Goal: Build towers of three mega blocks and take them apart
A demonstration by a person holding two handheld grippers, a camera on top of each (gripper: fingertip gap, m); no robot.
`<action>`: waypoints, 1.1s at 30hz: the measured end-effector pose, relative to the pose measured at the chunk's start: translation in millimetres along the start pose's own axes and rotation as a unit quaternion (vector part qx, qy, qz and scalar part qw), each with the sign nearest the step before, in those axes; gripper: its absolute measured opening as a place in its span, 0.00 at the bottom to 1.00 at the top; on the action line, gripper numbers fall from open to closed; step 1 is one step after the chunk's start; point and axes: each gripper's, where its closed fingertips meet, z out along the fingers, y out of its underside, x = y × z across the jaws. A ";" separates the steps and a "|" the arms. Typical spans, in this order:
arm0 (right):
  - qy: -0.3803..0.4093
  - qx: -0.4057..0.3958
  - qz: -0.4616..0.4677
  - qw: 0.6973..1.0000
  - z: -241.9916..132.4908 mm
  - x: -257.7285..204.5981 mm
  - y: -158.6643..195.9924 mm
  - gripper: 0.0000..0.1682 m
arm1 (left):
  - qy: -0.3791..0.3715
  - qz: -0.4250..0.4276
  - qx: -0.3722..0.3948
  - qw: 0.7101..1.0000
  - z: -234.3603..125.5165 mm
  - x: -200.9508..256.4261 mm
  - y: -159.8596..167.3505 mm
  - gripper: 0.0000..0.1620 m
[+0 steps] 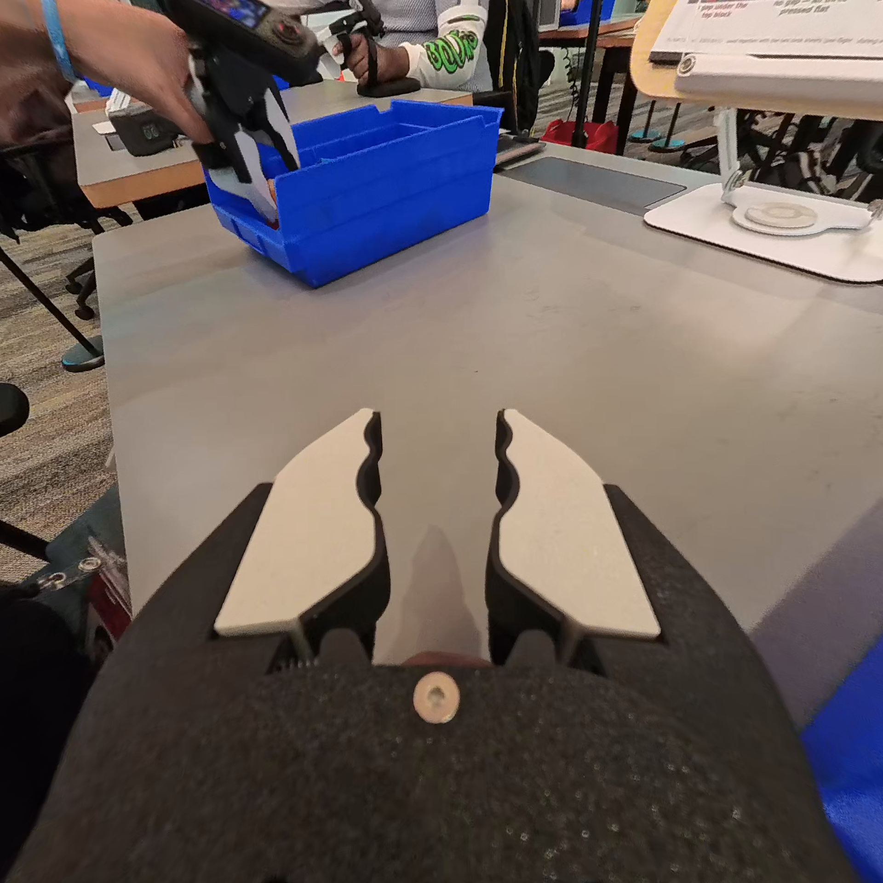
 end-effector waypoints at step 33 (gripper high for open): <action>-0.007 -0.014 -0.001 1.000 -1.5 -6.4 5.4 0.26 | -0.011 -0.034 0.049 0.998 6.8 9.2 -6.9 0.35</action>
